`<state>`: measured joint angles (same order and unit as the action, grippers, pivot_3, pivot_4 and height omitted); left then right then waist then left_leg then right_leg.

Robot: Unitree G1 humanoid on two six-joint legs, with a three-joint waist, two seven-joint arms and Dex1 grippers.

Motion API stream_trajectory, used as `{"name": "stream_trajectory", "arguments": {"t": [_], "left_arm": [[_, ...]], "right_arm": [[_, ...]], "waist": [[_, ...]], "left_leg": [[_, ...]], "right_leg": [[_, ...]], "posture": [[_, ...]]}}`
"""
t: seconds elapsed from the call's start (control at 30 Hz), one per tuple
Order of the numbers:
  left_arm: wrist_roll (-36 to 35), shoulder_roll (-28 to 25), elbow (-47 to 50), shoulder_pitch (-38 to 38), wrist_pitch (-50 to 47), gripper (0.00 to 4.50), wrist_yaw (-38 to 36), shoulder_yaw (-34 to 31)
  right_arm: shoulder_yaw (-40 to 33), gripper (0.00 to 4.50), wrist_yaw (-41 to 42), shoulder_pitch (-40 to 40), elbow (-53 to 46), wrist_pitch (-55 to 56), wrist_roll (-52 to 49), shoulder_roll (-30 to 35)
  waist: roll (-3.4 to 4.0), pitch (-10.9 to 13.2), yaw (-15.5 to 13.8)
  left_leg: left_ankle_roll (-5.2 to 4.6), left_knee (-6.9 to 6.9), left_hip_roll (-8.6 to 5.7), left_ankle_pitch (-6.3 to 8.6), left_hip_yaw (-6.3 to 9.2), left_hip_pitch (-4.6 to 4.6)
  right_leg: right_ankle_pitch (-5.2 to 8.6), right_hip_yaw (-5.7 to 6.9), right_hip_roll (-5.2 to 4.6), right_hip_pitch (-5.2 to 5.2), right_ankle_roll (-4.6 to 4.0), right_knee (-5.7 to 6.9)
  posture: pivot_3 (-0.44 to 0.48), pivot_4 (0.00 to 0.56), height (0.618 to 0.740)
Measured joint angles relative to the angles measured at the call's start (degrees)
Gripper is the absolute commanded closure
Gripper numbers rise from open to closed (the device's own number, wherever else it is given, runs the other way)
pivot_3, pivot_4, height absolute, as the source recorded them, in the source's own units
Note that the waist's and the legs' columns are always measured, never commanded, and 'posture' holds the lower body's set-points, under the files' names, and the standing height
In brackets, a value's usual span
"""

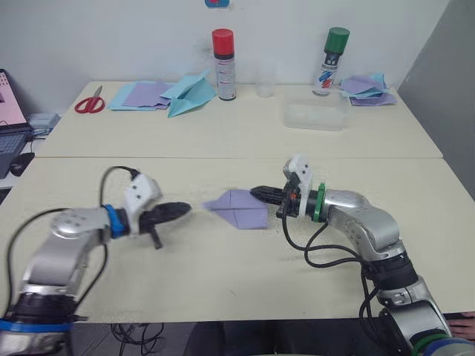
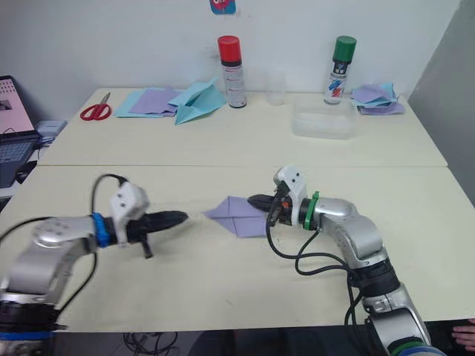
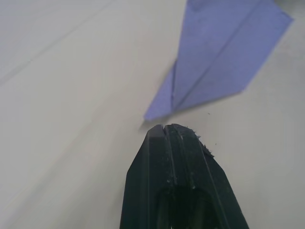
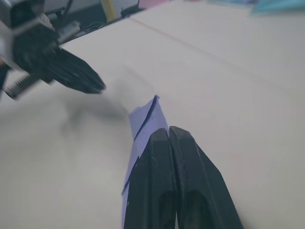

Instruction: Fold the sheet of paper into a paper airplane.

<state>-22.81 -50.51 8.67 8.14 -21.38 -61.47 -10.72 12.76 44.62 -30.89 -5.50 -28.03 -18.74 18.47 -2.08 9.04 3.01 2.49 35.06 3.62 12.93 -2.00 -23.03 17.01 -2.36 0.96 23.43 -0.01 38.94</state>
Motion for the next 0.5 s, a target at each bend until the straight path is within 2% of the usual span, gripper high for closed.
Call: {"name": "stream_trajectory", "arguments": {"t": [0.1,0.2,0.27,0.37,0.5], "left_arm": [[-1.5,-0.5,3.0,-4.8,-0.9,4.5,0.2,-3.8],[-3.3,0.0,8.0,-10.5,-2.6,4.5,1.7,-6.7],[-4.1,0.2,10.7,-13.3,-3.9,4.5,2.6,-8.0],[-4.8,0.4,14.1,-16.7,-4.8,4.5,3.4,-8.9],[-5.2,0.8,15.7,-18.1,-5.3,4.5,3.6,-8.7]], "right_arm": [[1.7,4.45,1.0,-0.7,3.9,16.6,6.3,-0.4],[6.8,4.45,4.5,0.0,8.4,41.6,15.4,3.6],[10.2,4.45,6.3,2.4,11.7,53.6,19.2,4.9],[15.0,4.45,8.3,5.4,17.5,65.3,23.0,6.2],[17.4,4.45,10.5,5.5,23.0,71.7,25.8,9.1]], "waist": [[-0.01,0.1,0.1],[-0.21,0.4,-0.2],[-0.31,0.4,-0.4],[-0.29,0.5,-0.6],[-0.27,0.7,-0.8]], "left_leg": [[0.07,0.01,-0.03,0.04,-0.03,-0.01],[0.09,0.02,-0.03,0.05,-0.02,0.0],[0.09,0.02,-0.01,0.05,0.01,0.03],[0.09,0.06,-0.02,0.05,-0.01,0.12],[0.09,0.28,0.0,0.03,0.01,0.23]], "right_leg": [[0.03,-0.01,-0.05,0.0,0.05,-0.03],[0.04,0.01,-0.08,-0.01,0.04,-0.05],[0.04,0.05,-0.07,-0.06,0.04,-0.02],[0.03,0.01,-0.07,-0.11,0.01,0.06],[-0.04,0.01,-0.06,-0.26,-0.12,0.1]], "posture": [[0.0,0.15,0.74],[0.0,0.15,0.74],[0.0,0.15,0.74],[0.0,0.15,0.74],[0.0,0.15,0.74]]}}
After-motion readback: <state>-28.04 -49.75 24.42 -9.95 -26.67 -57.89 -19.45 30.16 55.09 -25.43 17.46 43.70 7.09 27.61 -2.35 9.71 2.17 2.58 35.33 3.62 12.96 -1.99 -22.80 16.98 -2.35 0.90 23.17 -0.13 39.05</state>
